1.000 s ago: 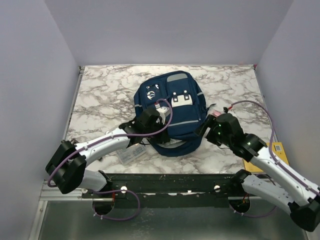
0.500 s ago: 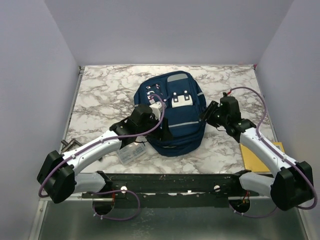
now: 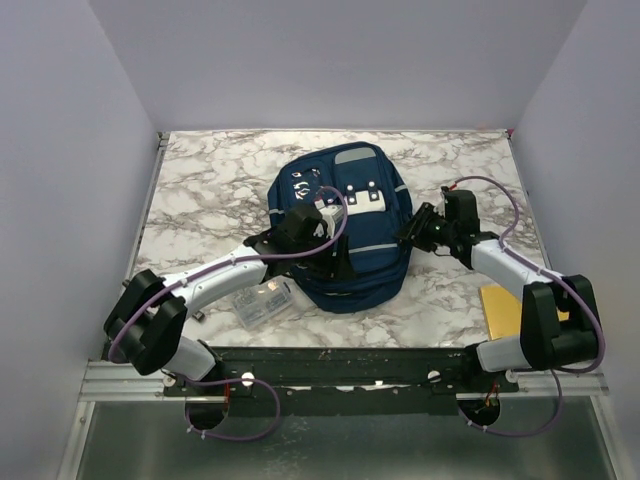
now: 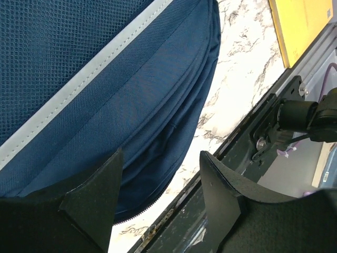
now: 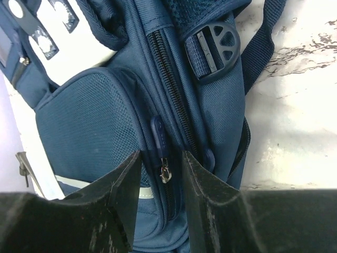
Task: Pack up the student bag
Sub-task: Unzip the student bag at the center of the board.
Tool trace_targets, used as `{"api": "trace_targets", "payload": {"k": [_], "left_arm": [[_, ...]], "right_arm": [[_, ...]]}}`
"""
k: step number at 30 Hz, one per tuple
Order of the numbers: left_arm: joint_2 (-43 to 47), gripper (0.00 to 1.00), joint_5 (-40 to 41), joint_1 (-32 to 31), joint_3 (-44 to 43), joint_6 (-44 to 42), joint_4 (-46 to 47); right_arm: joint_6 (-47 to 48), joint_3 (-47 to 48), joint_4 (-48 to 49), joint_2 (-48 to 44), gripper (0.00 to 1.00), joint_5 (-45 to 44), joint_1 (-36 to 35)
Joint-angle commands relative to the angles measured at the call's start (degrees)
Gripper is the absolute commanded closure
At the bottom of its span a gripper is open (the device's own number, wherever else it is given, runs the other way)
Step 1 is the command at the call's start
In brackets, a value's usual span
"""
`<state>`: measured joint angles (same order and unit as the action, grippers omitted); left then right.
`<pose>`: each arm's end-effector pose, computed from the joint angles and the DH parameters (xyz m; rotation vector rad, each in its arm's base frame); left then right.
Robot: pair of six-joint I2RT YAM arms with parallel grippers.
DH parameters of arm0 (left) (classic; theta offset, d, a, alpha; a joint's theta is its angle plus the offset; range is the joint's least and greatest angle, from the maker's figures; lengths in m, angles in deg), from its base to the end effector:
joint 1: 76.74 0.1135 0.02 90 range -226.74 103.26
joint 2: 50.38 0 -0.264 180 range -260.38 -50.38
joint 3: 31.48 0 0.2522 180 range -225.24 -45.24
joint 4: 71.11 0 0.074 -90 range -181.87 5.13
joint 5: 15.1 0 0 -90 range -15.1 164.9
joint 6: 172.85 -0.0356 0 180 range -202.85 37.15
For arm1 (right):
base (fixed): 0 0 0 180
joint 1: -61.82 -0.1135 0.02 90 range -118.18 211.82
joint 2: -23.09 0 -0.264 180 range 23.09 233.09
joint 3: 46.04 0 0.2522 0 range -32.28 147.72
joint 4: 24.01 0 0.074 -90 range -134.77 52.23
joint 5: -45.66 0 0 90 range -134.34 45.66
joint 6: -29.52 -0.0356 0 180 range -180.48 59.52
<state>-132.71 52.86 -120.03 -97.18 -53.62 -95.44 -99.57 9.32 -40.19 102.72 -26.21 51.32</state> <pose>0.2145 -0.2204 0.2328 0.5185 2.4173 -1.0511 0.2777 0.0627 0.1996 0.4146 2.3315 0.7992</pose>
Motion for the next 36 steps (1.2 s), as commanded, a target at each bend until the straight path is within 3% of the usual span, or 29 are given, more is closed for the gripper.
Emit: {"api": "trace_targets", "payload": {"k": [1, 4, 9, 13, 20, 27, 30, 33, 36], "left_arm": [[-1.6, 0.38, -2.7, 0.1, 1.0, 2.1, 3.7], [-3.0, 0.38, -3.1, 0.1, 2.5, 3.5, 5.7], [-4.8, 0.39, -3.6, 0.1, 5.2, 6.4, 9.9], [-4.5, 0.39, -1.9, 0.2, 6.7, 7.5, 11.8], [-2.9, 0.39, 0.3, 0.7, 9.3, 9.0, 14.1], [0.0, 0.38, -0.1, 0.5, 10.3, 6.5, 15.6], [3.5, 0.35, -0.7, 0.2, 10.0, 3.3, 15.7], [5.8, 0.34, -2.8, 0.3, 8.8, 2.3, 15.4], [5.9, 0.34, -4.6, 0.4, 7.0, 3.5, 15.2]], "right_arm": [[2.6, 0.3, 3.6, 2.7, 0.61, 4.1, 0.0], [0.6, -1.3, 6.6, 3.9, 0.62, 7.5, 0.0], [-4.4, -5.6, 11.5, 2.1, 0.90, 10.5, 0.0], [-5.9, -7.9, 10.3, -2.2, 0.99, 8.2, 0.0], [-2.4, -8.3, 2.5, -7.1, 0.99, 3.8, 0.0], [-9.5, -8.9, 9.8, -8.7, 0.99, 15.8, -0.5], [-10.9, -8.7, 11.1, -11.0, 0.93, 18.5, -0.5], [-13.2, -8.4, 13.3, -11.5, 0.75, 22.5, -0.5], [-15.5, -9.7, 17.9, -10.7, 0.73, 25.8, -0.5]]}}
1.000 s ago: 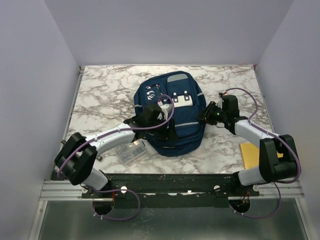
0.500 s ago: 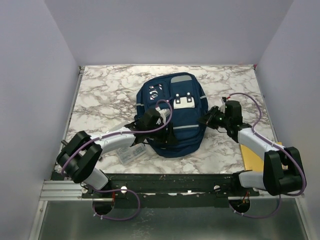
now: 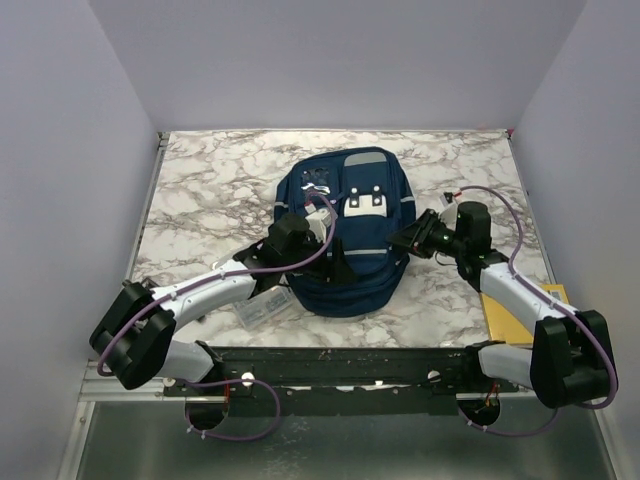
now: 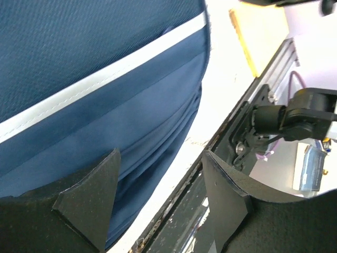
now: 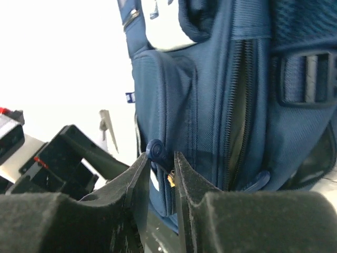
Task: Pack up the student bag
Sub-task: Unzip the student bag at the center of the board.
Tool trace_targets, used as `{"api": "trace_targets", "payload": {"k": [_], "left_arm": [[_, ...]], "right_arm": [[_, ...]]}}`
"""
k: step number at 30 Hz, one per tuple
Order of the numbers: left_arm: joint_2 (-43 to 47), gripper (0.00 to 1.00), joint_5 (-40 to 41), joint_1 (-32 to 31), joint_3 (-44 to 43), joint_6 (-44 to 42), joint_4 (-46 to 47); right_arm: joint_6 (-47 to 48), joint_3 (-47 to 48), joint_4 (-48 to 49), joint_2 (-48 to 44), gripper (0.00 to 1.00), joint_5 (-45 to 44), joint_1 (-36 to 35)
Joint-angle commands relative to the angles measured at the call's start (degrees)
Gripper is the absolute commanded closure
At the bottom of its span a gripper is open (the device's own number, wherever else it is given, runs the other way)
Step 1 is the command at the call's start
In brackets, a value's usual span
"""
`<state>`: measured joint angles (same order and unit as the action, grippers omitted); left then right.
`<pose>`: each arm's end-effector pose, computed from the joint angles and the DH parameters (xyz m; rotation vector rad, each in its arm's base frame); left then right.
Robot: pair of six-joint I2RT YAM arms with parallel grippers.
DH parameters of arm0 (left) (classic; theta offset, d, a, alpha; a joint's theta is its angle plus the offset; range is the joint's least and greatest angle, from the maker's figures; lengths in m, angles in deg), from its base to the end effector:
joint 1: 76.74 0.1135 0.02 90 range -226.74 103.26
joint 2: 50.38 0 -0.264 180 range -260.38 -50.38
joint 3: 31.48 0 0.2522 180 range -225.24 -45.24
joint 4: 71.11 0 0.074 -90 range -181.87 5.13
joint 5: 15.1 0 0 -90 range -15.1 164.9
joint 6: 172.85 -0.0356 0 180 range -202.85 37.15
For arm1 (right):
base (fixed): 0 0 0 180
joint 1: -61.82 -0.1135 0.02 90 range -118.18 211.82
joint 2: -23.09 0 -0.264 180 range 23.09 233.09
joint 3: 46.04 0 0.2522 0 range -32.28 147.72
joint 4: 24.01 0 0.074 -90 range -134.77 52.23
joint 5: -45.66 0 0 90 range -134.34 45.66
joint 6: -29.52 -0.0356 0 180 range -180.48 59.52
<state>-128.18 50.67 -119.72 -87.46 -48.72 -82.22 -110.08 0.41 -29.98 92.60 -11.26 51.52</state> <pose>0.2005 -0.2068 0.2199 0.4525 2.3103 -1.1850 0.2429 0.0639 0.2116 0.3766 2.1953 1.2094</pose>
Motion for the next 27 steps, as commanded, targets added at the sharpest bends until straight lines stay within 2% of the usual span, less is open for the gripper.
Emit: {"api": "trace_targets", "payload": {"k": [1, 4, 8, 16, 19, 22, 25, 27], "left_arm": [[1.2, 0.34, -2.7, 0.1, -3.4, -0.9, 2.0], [0.2, 0.34, -2.4, 0.1, -5.0, -0.2, 1.9], [-2.1, 0.35, -3.5, 0.1, -6.5, 0.2, 1.5], [-4.4, 0.38, -4.0, 0.1, -6.0, 2.1, 1.6], [-5.3, 0.40, -3.0, 0.1, -5.6, 3.5, 1.6], [-7.5, 0.44, -1.7, 0.1, -6.2, 4.4, 1.8], [-10.3, 0.47, 0.0, 0.1, -7.1, 4.5, 3.3], [-11.4, 0.47, 1.0, 0.1, -6.3, 5.4, 6.2]], "right_arm": [[-5.7, -1.4, 8.9, -0.4, 0.73, 11.2, -0.6], [-7.5, -3.4, 11.8, -0.9, 0.67, 10.8, -0.6], [-7.0, -4.1, 13.3, -0.5, 0.67, 9.6, -0.6], [-6.9, -7.5, 19.9, 3.0, 0.88, 9.9, -0.6], [-3.6, -6.6, 14.9, 2.1, 0.95, 8.3, -0.6], [2.3, -4.8, 3.4, -1.3, 0.97, 4.4, -0.6], [7.1, -3.6, -6.0, -5.2, 0.96, -0.4, -0.6], [7.0, -3.7, -10.1, -6.9, 0.95, -2.3, -0.6]]}}
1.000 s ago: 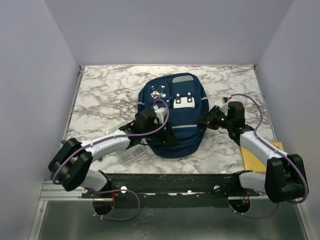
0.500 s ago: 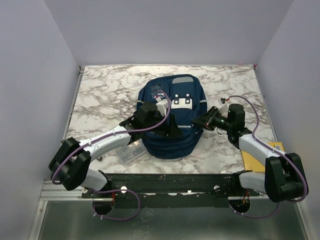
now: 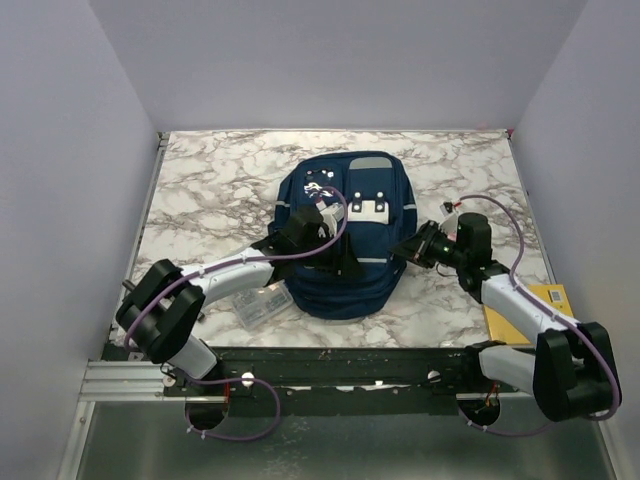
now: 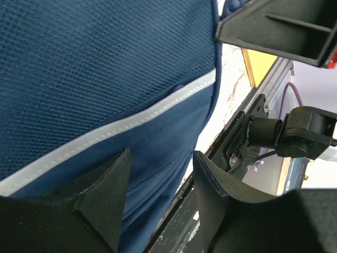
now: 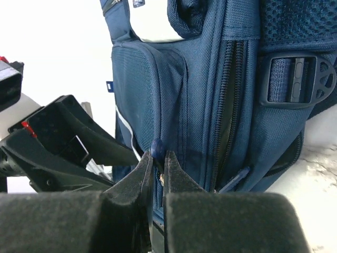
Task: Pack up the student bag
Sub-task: Unzip the student bag at the center of the board.
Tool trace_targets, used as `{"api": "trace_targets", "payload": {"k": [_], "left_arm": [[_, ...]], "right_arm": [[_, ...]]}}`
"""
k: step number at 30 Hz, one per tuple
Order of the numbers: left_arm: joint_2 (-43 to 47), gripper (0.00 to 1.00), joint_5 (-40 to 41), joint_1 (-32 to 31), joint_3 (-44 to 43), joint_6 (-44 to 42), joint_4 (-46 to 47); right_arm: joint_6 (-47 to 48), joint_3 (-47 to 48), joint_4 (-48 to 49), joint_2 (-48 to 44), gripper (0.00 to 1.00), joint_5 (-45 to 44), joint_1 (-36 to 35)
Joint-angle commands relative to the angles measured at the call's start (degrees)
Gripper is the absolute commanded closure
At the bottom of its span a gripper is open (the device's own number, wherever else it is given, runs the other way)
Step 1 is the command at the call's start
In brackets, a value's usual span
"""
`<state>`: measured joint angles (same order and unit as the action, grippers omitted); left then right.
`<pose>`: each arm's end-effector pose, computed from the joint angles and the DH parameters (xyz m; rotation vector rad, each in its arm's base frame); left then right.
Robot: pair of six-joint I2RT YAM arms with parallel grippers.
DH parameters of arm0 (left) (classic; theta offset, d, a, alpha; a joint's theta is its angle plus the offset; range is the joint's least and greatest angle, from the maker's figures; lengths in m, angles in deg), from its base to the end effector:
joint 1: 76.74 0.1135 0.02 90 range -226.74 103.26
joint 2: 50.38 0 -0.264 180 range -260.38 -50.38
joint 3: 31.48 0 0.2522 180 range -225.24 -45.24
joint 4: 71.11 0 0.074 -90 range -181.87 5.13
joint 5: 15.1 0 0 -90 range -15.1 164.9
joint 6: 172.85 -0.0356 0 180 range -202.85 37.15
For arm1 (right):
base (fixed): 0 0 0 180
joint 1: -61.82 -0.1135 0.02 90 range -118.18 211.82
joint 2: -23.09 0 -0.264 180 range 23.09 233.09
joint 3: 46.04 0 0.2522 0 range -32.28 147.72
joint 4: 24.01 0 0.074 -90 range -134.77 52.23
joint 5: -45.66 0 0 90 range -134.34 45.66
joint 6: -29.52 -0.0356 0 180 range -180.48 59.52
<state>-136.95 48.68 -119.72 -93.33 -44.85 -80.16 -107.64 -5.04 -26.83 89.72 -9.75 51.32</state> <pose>0.2244 -0.2306 0.2127 0.3987 2.3618 -1.2456 0.2259 0.0624 0.1975 0.3008 2.1888 1.2164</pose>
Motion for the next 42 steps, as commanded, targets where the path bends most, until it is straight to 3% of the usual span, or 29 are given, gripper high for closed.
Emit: {"api": "trace_targets", "payload": {"k": [1, 4, 5, 9, 11, 18, 21, 26, 34, 42], "left_arm": [[-2.9, 0.47, 3.2, 0.0, 0.2, 2.5, 6.0], [-3.5, 0.48, 3.3, 0.1, 2.6, 4.7, 10.7], [-3.7, 0.48, 3.5, 0.0, 3.3, 5.5, 11.9], [-3.7, 0.48, 3.4, 0.1, 5.7, 6.9, 15.0], [-3.4, 0.48, 3.4, 0.1, 6.7, 7.4, 15.6], [0.5, 0.47, 2.3, -0.3, 10.6, 5.8, 17.1], [3.9, 0.44, 2.7, -1.1, 12.3, 3.8, 17.0], [6.5, 0.43, 2.3, -1.7, 14.7, 3.5, 17.0], [7.0, 0.45, 2.2, -4.2, 14.8, 3.1, 16.6], [5.0, 0.47, 0.4, -6.6, 13.5, 5.5, 15.8]], "right_arm": [[3.3, 1.0, -13.4, -4.6, 0.95, -4.0, -0.4], [-5.2, -4.2, -4.8, -5.5, 0.94, -2.4, -0.3], [-8.4, -6.0, -1.1, -5.5, 0.89, -1.6, -0.4], [-23.4, -15.4, 18.9, -5.9, 0.88, -3.1, -0.3], [-25.7, -16.7, 22.4, -5.4, 0.85, -4.5, 0.6], [-25.3, -15.5, 24.0, -0.9, 0.73, -5.7, 0.7], [-23.0, -14.9, 20.3, -2.3, 0.67, -7.5, 0.8], [-20.8, -14.2, 15.6, -4.5, 0.67, -10.3, 0.9], [-18.4, -14.0, 13.7, -3.3, 0.80, -10.3, 1.2], [-13.0, -11.3, 0.0, -9.8, 0.98, -11.7, 1.3]]}}
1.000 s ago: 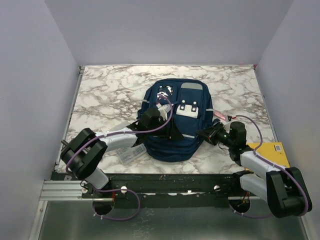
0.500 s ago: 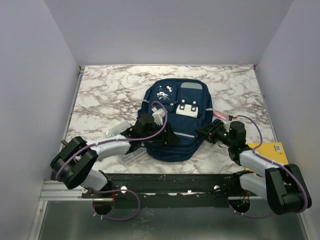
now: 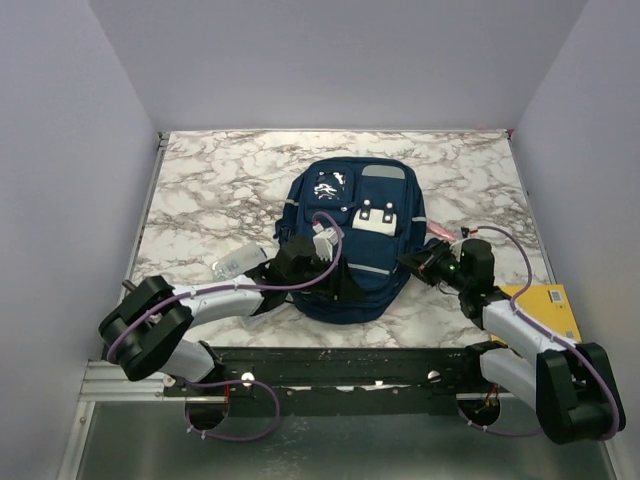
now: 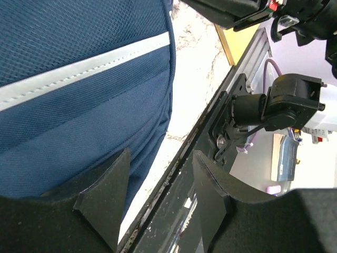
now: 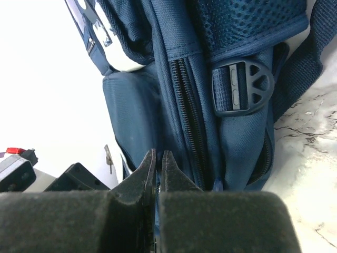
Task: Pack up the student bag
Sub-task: Unzip the student bag at the center of the board.
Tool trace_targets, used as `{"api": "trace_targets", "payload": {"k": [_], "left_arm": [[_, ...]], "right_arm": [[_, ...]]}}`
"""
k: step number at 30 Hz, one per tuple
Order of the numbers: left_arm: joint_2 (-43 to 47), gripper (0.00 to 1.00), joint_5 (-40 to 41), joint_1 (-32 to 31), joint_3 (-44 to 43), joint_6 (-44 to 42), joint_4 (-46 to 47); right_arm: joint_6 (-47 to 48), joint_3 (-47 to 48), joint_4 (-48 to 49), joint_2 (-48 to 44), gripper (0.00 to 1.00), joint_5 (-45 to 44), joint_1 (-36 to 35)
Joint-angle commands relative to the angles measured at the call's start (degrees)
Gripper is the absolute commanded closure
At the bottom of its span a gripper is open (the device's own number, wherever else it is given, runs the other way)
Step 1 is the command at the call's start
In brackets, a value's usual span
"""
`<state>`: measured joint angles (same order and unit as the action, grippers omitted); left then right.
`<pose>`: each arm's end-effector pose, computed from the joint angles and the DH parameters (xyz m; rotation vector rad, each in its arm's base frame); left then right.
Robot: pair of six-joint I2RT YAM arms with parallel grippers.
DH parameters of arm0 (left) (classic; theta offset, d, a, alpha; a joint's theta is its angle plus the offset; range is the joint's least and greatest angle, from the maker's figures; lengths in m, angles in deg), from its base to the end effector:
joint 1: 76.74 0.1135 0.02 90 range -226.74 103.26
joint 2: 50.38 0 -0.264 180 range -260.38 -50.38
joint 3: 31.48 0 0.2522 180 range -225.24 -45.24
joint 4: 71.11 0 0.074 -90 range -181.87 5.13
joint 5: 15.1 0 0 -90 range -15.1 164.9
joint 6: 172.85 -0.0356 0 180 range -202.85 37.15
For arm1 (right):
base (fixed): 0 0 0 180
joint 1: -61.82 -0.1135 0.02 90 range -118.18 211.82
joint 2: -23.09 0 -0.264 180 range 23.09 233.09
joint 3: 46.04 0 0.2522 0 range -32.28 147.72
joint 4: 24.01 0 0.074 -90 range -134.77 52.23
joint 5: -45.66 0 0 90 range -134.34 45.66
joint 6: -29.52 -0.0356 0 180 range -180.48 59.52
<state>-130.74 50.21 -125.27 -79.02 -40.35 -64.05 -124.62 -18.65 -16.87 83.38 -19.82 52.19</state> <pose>0.1766 -0.2223 0.1909 0.4310 2.2510 -1.3651 0.1915 0.0475 0.1596 0.7368 2.0823 1.2051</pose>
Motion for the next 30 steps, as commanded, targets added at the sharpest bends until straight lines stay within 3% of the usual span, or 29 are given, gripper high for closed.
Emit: {"api": "trace_targets", "payload": {"k": [1, 8, 16, 23, 27, 30], "left_arm": [[-2.5, 0.47, -1.1, -1.0, -1.3, 1.7, -0.3], [-11.3, 0.52, 1.2, -0.5, -7.0, 2.9, 1.9], [-13.9, 0.53, 4.8, 1.0, -10.4, 5.3, 5.4], [-17.8, 0.54, 4.2, 2.6, -14.5, 6.2, 9.3], [-17.7, 0.55, 4.0, 2.6, -15.3, 5.6, 10.8], [-13.4, 0.50, 3.6, 2.6, -12.4, 4.9, 10.7]], "right_arm": [[4.3, 2.5, -11.7, -4.4, 0.99, -1.7, 0.3], [3.9, -1.2, -13.9, -4.4, 0.99, 3.3, 0.3], [8.1, -0.5, -23.2, -4.2, 0.99, 9.0, -1.6], [12.9, 4.3, -34.3, -4.3, 1.00, 5.8, -10.1], [12.2, 5.3, -32.7, -0.7, 1.00, 0.8, -18.4], [11.7, 5.7, -30.1, 1.4, 0.99, 1.2, -19.0]]}}
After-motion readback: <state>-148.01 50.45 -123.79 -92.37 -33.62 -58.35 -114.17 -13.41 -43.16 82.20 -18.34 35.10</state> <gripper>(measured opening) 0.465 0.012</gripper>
